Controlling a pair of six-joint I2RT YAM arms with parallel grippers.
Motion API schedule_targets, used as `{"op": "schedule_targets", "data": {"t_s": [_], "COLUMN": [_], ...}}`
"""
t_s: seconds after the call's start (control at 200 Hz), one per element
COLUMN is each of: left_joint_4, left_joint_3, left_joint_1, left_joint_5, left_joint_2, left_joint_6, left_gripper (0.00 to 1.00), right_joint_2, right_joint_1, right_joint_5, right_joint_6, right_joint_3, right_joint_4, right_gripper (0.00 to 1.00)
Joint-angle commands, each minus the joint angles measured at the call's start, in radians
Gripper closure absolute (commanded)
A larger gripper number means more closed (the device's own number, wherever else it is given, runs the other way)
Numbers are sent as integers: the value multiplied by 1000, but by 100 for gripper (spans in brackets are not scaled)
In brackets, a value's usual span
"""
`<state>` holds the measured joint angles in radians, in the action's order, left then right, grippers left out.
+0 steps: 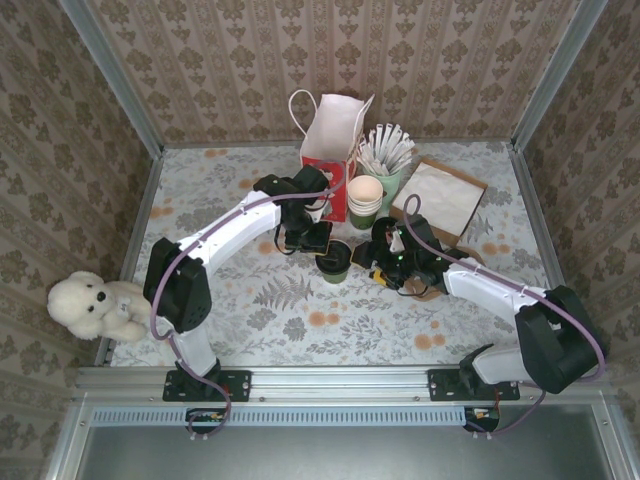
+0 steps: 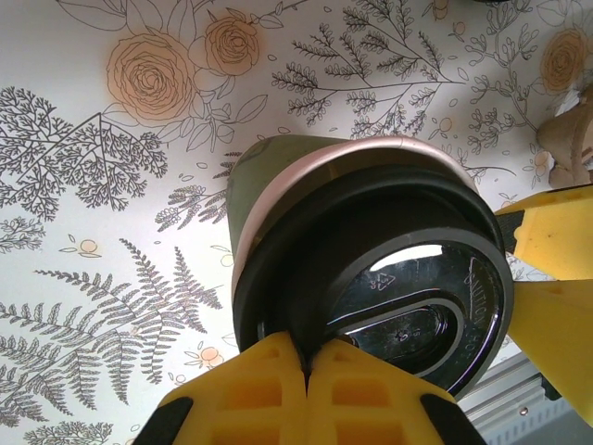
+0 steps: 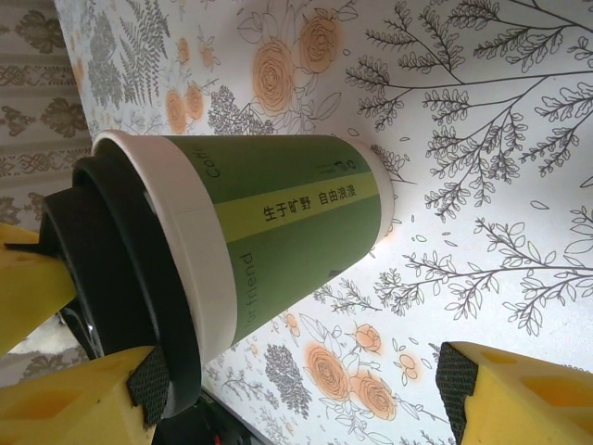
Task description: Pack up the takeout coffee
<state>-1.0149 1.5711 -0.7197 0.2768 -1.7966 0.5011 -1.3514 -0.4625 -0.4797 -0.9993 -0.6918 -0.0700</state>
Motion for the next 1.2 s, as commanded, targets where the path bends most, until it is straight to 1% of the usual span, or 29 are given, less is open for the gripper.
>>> {"op": "schedule_targets", "data": {"t_s": [0.0,0.535,0.55,0.6,0.925,1.195], "left_joint_4": [-15,33,33,31,-14,-28], "left_joint_3": [-14,-16,-17,-20,6,4], "left_joint_1": [-14,-15,-15,-14,-15,-22], "left_joint_5": [-7,-19,-19,-21,-95,-115], "left_joint_2": [-66,-98,-98,-99,-80,-89], "left_joint_6": [-20,-5,-6,-5,-28,-30], "left_gripper": [100,100,100,100,100,100], "right_joint_2": [-18,-32,-57,-65,-74,-117], "right_joint_1": [6,7,6,6,5,5], "right_joint_5": [3,-2,0,7,16,18], "right_joint_6": [-7,5,3,-4,-7,-8], "right_joint_3": [-23,-50,-48,-41,-42,-45], "right_joint_4": [-25,-26,-27,-28,-39,-62], "right_gripper": [21,19,19,19,17,16]}}
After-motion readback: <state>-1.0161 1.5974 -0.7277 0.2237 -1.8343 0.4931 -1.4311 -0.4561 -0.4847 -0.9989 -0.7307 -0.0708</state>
